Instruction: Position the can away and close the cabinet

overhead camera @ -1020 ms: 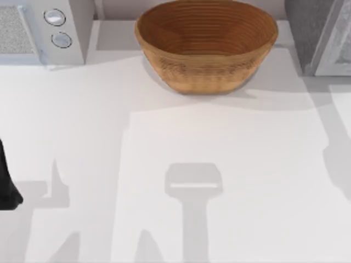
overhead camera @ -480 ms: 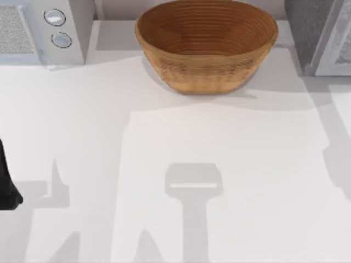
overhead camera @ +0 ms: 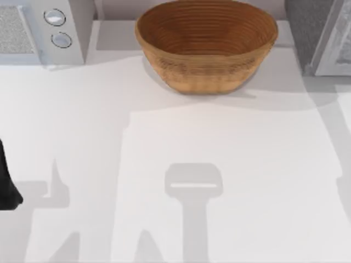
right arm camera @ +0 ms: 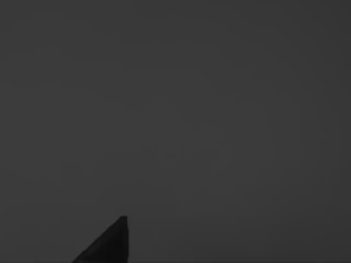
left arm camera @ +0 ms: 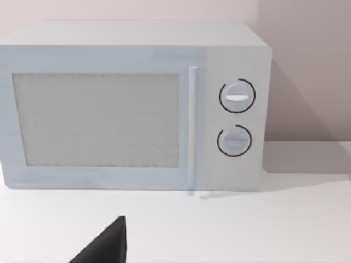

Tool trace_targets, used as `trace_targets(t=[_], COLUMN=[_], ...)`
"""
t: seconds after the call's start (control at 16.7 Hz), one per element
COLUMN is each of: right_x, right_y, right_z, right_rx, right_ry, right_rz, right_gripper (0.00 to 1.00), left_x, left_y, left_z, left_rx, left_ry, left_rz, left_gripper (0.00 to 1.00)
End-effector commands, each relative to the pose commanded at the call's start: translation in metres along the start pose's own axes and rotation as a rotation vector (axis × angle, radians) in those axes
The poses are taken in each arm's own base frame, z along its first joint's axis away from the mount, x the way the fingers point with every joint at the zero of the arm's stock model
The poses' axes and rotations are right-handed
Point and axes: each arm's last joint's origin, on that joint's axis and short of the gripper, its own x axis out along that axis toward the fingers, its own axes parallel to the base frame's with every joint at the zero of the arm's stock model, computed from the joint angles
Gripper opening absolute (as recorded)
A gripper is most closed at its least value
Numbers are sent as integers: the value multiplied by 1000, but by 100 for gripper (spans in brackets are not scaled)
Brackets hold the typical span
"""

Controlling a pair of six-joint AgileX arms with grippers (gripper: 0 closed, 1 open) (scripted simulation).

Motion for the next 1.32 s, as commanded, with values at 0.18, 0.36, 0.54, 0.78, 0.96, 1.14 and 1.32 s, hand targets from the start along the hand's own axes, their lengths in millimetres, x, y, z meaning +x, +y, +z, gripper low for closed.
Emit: trace_targets(t=[0.18,0.36,0.54,0.78,0.96,1.14,1.32], right_x=[-59,-118,-171,-226,-253,-267,-272], right_y=[-6,-11,-15,-17,-18,-18,-18], right_z=[7,-23,-91,-205,-280,-336,-369], right_rx=[-14,-26,-30,-20,-7,6,17], right_ry=[-45,-38,16,98,124,131,133], right_rz=[13,22,25,17,3,-13,-27], right_gripper=[100,100,100,100,100,100,100], left_x=[0,0,0,0,0,0,0], left_y=[0,0,0,0,0,0,0], left_z=[0,0,0,0,0,0,0], left_rx=[0,0,0,0,0,0,0], left_ry=[0,0,0,0,0,0,0], left_rz=[0,0,0,0,0,0,0], left_gripper=[100,100,100,100,100,100,100])
